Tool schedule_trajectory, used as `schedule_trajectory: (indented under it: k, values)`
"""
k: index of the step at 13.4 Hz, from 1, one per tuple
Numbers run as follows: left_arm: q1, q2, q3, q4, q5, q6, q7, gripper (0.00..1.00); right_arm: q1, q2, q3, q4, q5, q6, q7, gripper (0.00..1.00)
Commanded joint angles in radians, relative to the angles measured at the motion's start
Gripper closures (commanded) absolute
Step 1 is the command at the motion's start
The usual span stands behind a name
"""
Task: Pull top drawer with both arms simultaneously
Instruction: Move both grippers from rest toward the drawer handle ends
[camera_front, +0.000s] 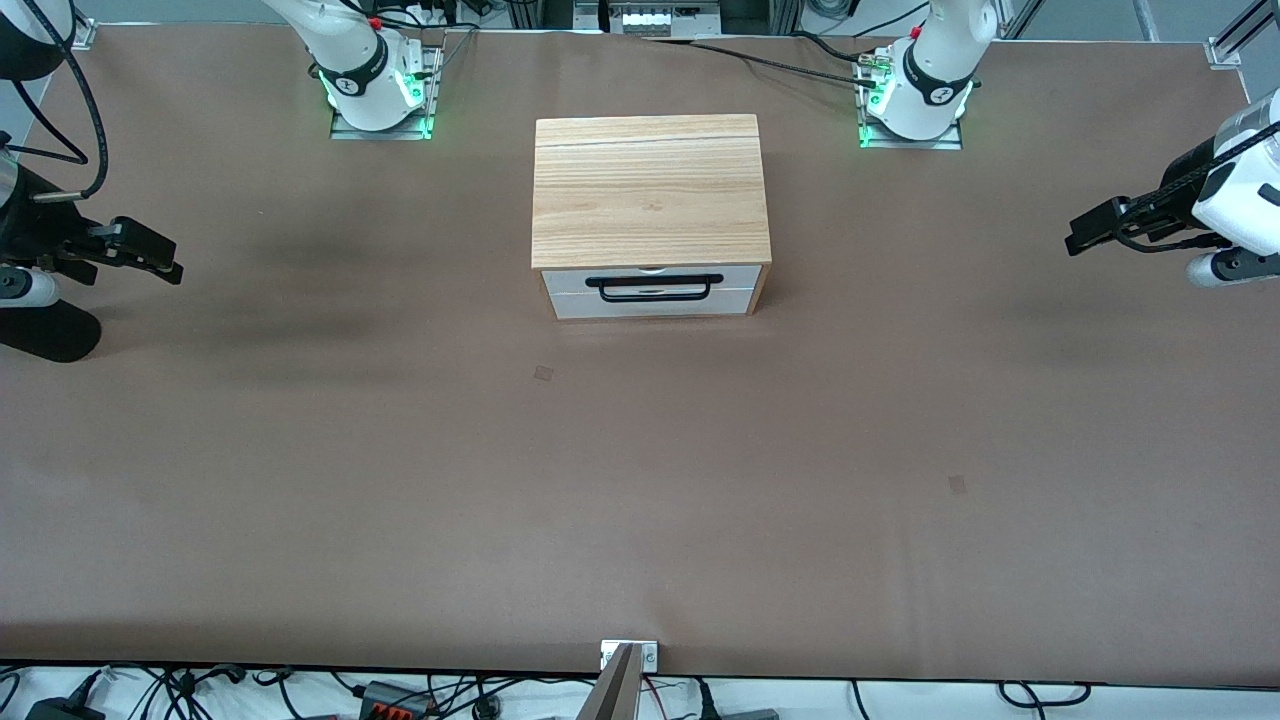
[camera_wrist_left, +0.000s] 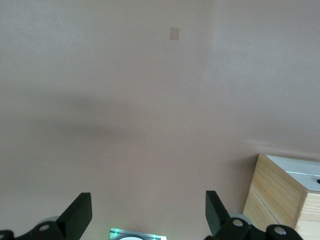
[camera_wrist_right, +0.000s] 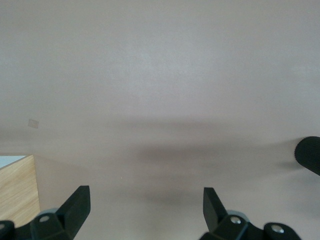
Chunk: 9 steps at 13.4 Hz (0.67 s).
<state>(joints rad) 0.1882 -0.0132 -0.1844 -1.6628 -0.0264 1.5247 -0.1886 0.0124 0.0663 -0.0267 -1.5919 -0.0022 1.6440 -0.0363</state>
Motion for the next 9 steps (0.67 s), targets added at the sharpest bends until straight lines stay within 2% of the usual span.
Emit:
schedule_trajectory:
  k: [1, 2, 9]
  values:
    - [0.01, 0.016, -0.001, 0.035, -0.024, -0.023, 0.078, 0.0, -0.002, -0.026, 0.007, -0.017, -0.015, -0.004, 0.007, 0.0]
    - [0.011, 0.016, -0.001, 0.035, -0.024, -0.021, 0.13, 0.0, -0.003, -0.025, 0.007, -0.017, -0.015, -0.004, 0.007, 0.0]
    - [0.007, 0.031, -0.001, 0.058, -0.026, -0.024, 0.133, 0.0, 0.011, -0.013, 0.014, -0.014, -0.012, -0.003, 0.01, 0.0]
